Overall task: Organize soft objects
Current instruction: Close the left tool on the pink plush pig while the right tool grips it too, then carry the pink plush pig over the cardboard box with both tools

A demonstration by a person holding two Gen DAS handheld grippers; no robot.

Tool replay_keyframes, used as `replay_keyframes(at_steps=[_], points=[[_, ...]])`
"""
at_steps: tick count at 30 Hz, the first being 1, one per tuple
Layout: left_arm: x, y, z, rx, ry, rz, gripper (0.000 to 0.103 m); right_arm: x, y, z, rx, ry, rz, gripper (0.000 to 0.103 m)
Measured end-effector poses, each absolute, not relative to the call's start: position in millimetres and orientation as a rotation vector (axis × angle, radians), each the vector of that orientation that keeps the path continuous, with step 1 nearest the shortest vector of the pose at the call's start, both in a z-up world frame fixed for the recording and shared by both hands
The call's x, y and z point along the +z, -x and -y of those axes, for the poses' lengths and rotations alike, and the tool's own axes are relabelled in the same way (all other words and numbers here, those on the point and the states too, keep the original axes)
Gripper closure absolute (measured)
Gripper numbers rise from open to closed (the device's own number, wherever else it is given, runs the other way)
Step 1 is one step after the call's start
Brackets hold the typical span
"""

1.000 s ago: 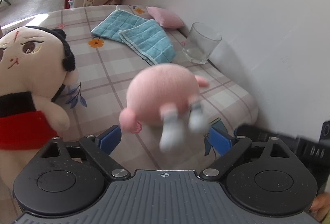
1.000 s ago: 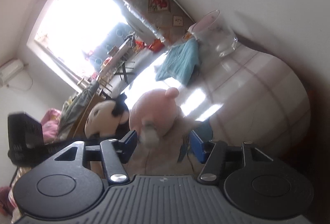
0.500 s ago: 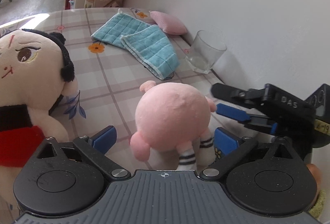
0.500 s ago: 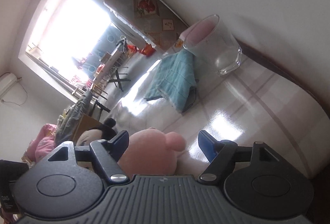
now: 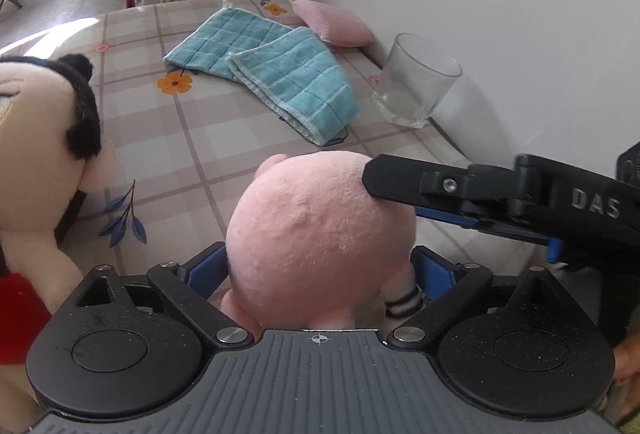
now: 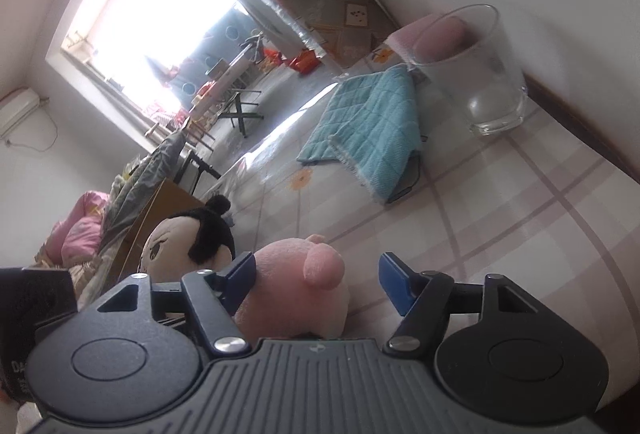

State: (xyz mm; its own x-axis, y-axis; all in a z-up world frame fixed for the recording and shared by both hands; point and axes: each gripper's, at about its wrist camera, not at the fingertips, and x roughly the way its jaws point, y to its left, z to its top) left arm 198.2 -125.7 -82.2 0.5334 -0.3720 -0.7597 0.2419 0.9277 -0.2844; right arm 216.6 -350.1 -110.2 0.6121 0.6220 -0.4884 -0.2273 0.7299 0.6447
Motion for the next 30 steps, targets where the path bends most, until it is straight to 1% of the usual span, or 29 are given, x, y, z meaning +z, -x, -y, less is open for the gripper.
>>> replay_keyframes(at_steps=[1, 5, 6, 15, 19, 23, 30], points=[[-83, -198, 124, -0.362, 0.155, -0.940, 0.009, -109, -215, 349, 0.532, -0.564, -0.765, 0.041], [-82, -196, 122, -0.359, 0.174, -0.936, 0.011, -103, -210, 345, 0.559, -0.561, -0.762, 0.050], [-81, -195, 121, -0.358, 0.176, -0.934, 0.012, -102, -209, 344, 0.565, -0.570, -0.765, 0.054], [-79, -180, 115, -0.382, 0.211, -0.907, 0.014, -91, -191, 335, 0.538, -0.539, -0.767, 0.055], [-69, -168, 108, -0.402, 0.236, -0.876, 0.014, -76, -177, 329, 0.536, -0.522, -0.747, 0.055], [-48, -152, 97, -0.425, 0.266, -0.816, 0.014, -45, -156, 317, 0.541, -0.472, -0.690, 0.055], [10, -113, 55, -0.394, 0.316, -0.631, 0.014, 27, -127, 274, 0.643, -0.370, -0.551, 0.055]])
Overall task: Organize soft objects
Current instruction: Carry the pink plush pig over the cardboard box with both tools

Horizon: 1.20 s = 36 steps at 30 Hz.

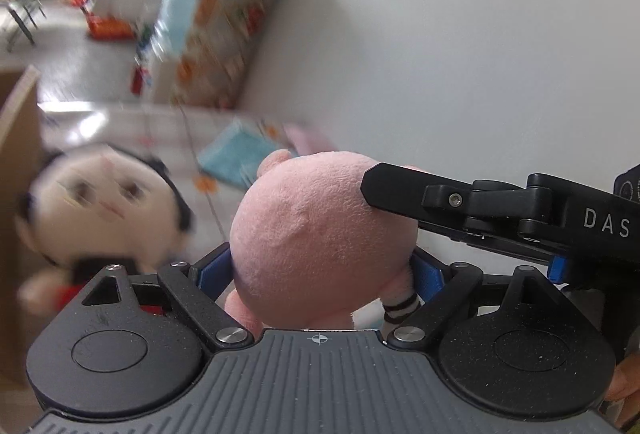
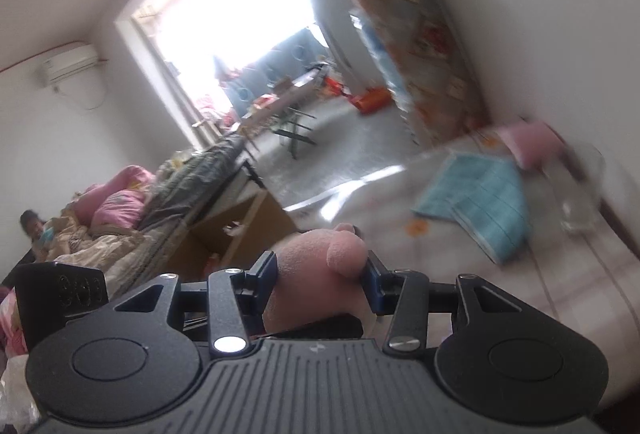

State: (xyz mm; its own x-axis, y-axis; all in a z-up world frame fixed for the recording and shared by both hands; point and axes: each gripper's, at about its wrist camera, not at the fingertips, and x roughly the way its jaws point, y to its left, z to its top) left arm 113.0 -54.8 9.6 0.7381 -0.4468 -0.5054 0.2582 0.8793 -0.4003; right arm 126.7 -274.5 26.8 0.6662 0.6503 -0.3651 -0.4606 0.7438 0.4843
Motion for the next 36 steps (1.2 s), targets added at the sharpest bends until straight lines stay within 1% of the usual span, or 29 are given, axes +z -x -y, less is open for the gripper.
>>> replay_keyframes(at_steps=[4, 8, 11, 14, 19, 23, 26, 32, 36], points=[[40, -89, 12, -0.300, 0.341, -0.528, 0.014, 61, -121, 224, 0.776, -0.317, -0.489, 0.055], [65, -66, -38, -0.158, 0.347, -0.453, 0.014, 83, -130, 161, 0.947, -0.293, -0.475, 0.055], [76, -55, -78, -0.041, 0.350, -0.430, 0.014, 90, -139, 108, 1.052, -0.273, -0.493, 0.055], [79, -54, -120, 0.068, 0.371, -0.447, 0.014, 88, -153, 54, 1.128, -0.264, -0.558, 0.054], [57, -59, -188, 0.183, 0.419, -0.550, 0.014, 57, -185, -27, 1.172, -0.236, -0.764, 0.054], [19, -81, -229, 0.196, 0.483, -0.708, 0.014, 15, -214, -71, 1.128, -0.193, -0.986, 0.055], [-9, -92, -246, 0.194, 0.527, -0.815, 0.014, -12, -228, -90, 1.088, -0.149, -1.114, 0.054], [-38, -98, -258, 0.218, 0.522, -0.957, 0.014, -46, -244, -115, 1.049, -0.079, -1.286, 0.054], [-51, -100, -259, 0.226, 0.520, -1.023, 0.013, -56, -246, -128, 1.043, -0.020, -1.328, 0.054]])
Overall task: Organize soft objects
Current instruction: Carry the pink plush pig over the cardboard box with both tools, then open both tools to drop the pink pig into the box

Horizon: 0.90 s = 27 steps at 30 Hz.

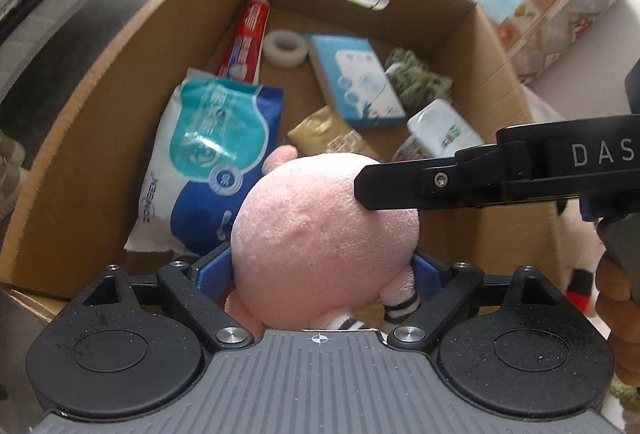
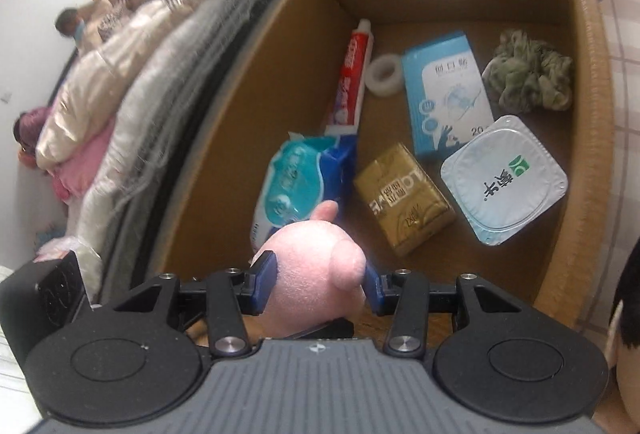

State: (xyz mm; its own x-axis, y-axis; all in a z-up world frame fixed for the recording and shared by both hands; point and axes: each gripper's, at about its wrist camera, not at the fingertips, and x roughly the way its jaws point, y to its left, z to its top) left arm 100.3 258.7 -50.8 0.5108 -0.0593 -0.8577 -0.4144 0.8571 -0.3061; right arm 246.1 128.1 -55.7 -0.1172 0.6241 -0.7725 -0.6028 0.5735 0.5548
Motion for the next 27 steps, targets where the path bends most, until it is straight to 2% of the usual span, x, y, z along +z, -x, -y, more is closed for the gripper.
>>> replay_keyframes(at_steps=[7, 10, 14, 24, 27], points=[[-61, -103, -268, 0.225, 0.558, -1.071, 0.011, -65, -254, -138, 1.011, 0.036, -1.363, 0.048], [-59, -104, -270, 0.220, 0.574, -1.074, 0.007, -65, -257, -139, 0.996, 0.059, -1.363, 0.048], [-49, -102, -275, 0.246, 0.596, -1.031, 0.004, -63, -258, -139, 0.978, 0.093, -1.338, 0.048], [-29, -93, -275, 0.269, 0.603, -0.966, 0.004, -44, -252, -123, 1.020, 0.036, -1.259, 0.047], [-22, -89, -271, 0.270, 0.590, -0.939, 0.004, -28, -248, -110, 1.051, -0.009, -1.201, 0.042]])
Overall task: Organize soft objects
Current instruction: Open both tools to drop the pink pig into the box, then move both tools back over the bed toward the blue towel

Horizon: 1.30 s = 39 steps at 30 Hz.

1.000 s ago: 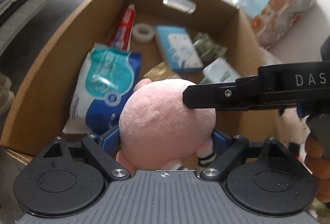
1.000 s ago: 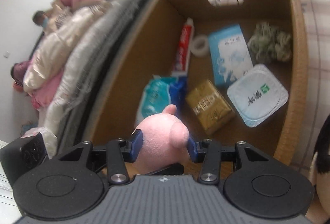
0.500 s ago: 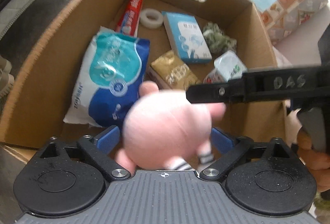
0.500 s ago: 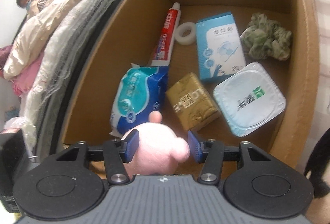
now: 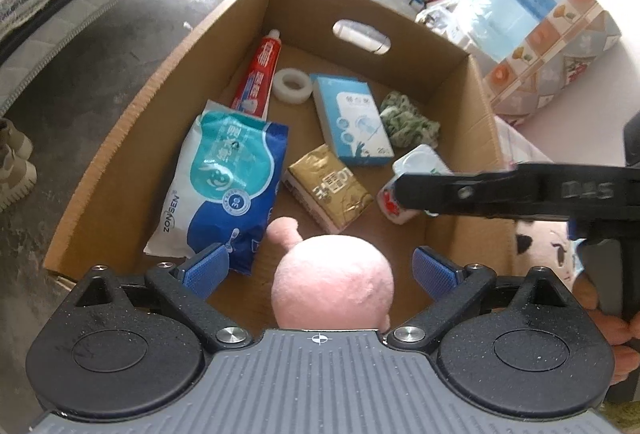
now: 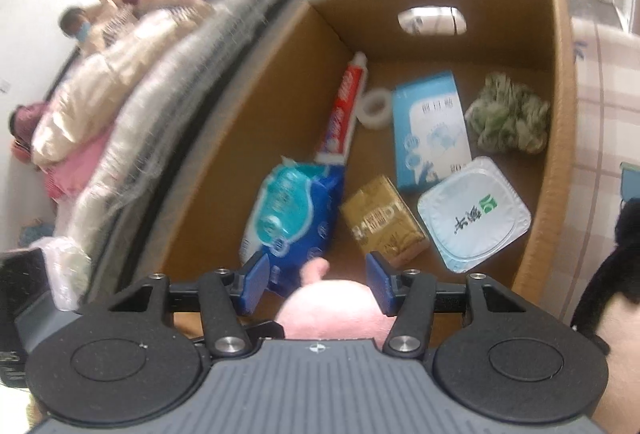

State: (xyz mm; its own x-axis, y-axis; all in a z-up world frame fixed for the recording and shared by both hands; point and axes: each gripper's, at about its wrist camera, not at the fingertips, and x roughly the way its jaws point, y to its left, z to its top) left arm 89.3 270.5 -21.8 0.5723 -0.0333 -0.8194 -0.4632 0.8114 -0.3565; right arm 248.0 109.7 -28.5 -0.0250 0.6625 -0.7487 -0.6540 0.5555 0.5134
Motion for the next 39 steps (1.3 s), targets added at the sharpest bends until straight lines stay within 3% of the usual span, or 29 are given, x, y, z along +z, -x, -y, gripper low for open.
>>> replay_keyframes(at_steps=[8, 13, 26, 39], points=[[4, -80, -243, 0.249, 0.520, -0.869, 0.004, 21, -230, -39, 1.100, -0.139, -1.009, 0.023], [20, -76, -215, 0.211, 0.467, -0.837, 0.003, 42, -210, 24, 1.072, -0.195, -0.873, 0.005], [56, -104, -101, 0.029, 0.231, -0.782, 0.000, 8, -149, 181, 0.746, -0.270, -0.594, 0.001], [53, -227, 42, -0.170, 0.175, -0.854, 0.001, -33, -158, 278, 0.463, -0.270, -0.482, 0.000]])
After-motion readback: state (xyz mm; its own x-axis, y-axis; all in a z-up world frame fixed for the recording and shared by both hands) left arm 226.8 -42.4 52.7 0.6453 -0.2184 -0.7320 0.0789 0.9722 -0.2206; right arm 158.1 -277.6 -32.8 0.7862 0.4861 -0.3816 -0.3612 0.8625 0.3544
